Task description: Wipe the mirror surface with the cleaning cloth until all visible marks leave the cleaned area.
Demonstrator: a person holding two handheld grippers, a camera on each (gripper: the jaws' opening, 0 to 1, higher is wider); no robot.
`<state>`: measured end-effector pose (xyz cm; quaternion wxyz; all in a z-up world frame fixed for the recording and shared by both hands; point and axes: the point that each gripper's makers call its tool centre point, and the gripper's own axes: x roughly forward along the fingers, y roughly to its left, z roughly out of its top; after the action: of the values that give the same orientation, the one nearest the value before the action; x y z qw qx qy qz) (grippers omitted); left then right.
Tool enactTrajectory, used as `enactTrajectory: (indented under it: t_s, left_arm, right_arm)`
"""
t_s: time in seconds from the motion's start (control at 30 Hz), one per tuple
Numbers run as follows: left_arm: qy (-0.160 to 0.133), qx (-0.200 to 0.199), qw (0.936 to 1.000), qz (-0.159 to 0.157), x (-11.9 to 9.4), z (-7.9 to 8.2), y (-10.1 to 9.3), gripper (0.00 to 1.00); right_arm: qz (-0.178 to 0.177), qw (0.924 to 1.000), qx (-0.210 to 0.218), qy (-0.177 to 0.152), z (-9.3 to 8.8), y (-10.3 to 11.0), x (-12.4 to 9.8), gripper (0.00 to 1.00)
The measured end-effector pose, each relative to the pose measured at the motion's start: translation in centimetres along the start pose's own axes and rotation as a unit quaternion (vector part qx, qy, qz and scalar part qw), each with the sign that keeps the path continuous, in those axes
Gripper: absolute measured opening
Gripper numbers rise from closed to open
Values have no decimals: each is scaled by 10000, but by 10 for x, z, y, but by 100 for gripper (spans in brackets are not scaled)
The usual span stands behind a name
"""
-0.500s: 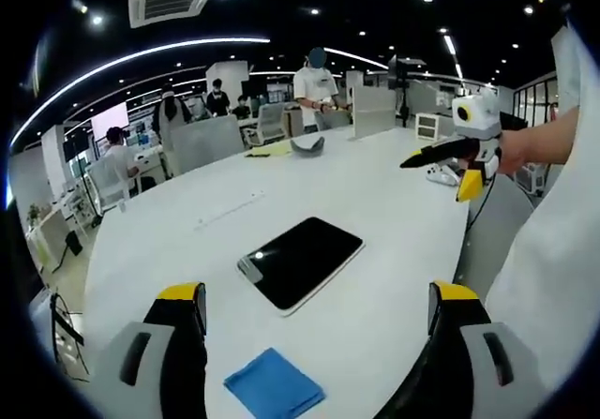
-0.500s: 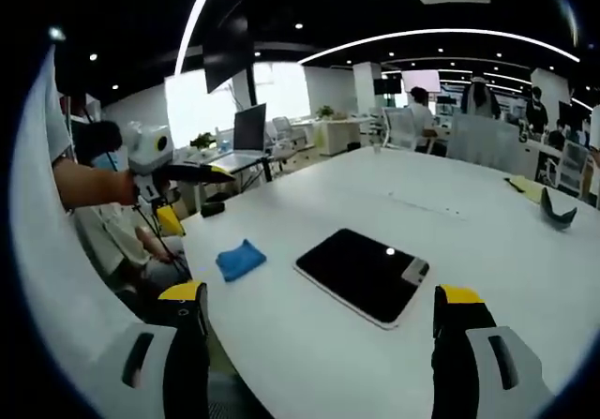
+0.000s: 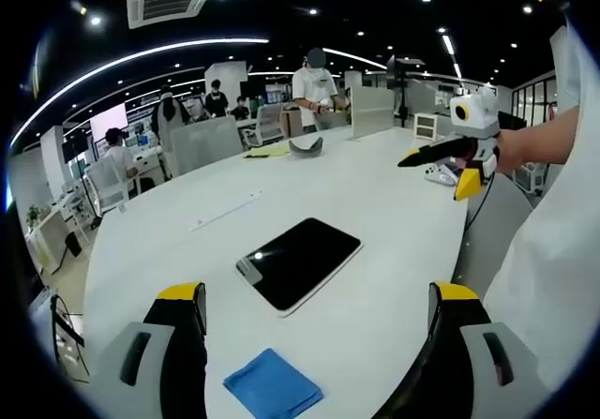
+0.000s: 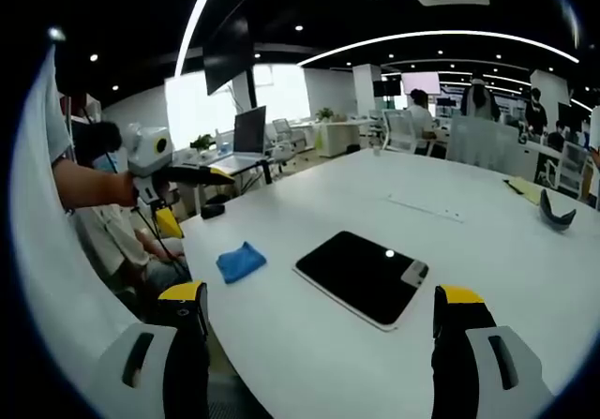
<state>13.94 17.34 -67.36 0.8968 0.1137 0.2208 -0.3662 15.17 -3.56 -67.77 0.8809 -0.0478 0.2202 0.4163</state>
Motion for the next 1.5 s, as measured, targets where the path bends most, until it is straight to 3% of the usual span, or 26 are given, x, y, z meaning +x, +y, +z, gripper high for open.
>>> enactTrajectory:
  t_s: [1.13,1.5]
  left_arm:
    - [-25,46,10000,53,-7,1,5,99]
    - [275,181,9994,83,-7,-26,14,99]
  right_arm:
    - [39,9999,40,-119,4,6,0,100]
    - [-22,9999,90,-82,0,4,0,100]
